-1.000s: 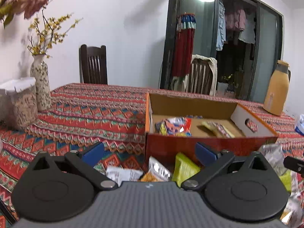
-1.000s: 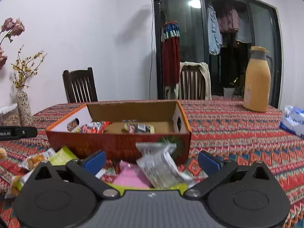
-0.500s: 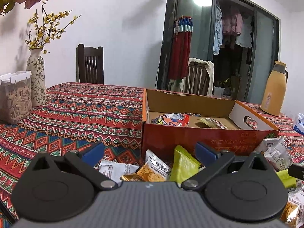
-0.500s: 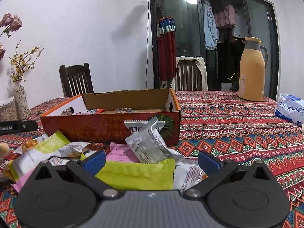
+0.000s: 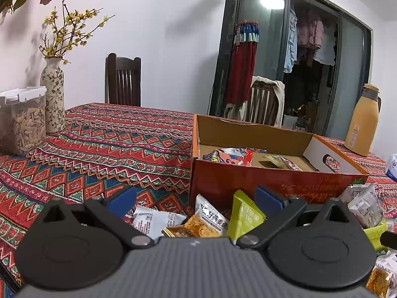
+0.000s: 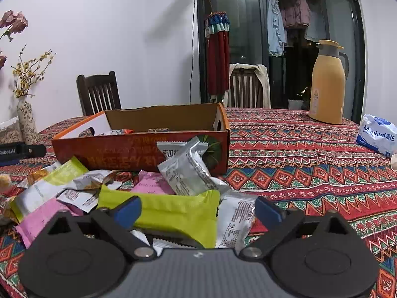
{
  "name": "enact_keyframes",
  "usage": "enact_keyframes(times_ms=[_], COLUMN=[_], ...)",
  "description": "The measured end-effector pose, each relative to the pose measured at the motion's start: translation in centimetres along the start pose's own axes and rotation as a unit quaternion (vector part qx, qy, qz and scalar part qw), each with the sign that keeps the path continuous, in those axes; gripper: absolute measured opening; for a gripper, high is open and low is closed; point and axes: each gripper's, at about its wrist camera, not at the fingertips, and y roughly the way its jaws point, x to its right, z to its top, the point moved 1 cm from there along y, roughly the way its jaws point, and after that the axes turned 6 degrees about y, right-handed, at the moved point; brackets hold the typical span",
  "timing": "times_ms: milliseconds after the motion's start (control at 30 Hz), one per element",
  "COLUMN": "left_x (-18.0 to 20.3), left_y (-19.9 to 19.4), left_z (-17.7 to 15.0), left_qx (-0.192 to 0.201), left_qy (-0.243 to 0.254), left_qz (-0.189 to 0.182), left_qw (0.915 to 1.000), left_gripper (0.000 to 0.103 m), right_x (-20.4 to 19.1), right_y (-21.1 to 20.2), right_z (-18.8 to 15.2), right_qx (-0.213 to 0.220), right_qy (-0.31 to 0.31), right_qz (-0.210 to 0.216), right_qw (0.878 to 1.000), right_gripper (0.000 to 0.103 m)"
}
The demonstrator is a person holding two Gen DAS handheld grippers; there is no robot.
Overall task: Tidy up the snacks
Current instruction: 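Move the right gripper back and grasp a white snack packet, then lift the white packet with the right gripper while the left gripper grasps a green bar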
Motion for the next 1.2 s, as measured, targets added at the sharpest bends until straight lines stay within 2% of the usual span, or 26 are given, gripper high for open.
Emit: enact_keyframes(times_ms=[267,400,500,700,767,833,1033,1200], left_x=[0.0,0.0,-0.2,-0.3,-0.3,-0.3,-0.3,-0.3], left_y=[-0.1,-0.1,-0.1,0.1,0.2,0.2,0.3,0.3], left_z=[-0.1,-0.1,0.0,0.0,0.0,0.0,0.0,0.0], left_qx=[0.000,0.000,0.000,-0.005,-0.006,-0.007,-0.007,-0.007], left_qy=[-0.003,-0.003,-0.006,-0.009,-0.009,-0.009,-0.009,-0.010], left_qz=[0.000,0.000,0.001,-0.001,-0.002,-0.002,-0.001,-0.001], left_qw=[1.0000,1.0000,1.0000,0.9999,0.9999,0.9999,0.9999,0.9999], left_gripper=[0.103,0.103,0.103,0.103,0.103,0.103,0.103,0.103], right_x=[-0.7,-0.7,-1.2,-2.1,-2.2,-2.2,-2.2,-1.0], right_y=[0.2,0.7,2.0,5.6,5.9,5.9,5.4,4.0], right_z=[0.1,1.5,2.6,3.1,3.1,3.2,2.9,3.2], right_qx=[-0.004,0.007,0.005,-0.041,-0.044,-0.046,-0.027,0.025], right_qy=[-0.010,-0.019,-0.040,-0.097,-0.107,-0.110,-0.090,-0.026], right_qz=[0.010,0.004,-0.003,-0.021,-0.018,-0.012,0.004,0.023], right_qw=[1.000,1.000,0.999,0.994,0.993,0.993,0.996,0.999], right_gripper=[0.094,0.092,0.083,0.064,0.057,0.046,0.040,0.040])
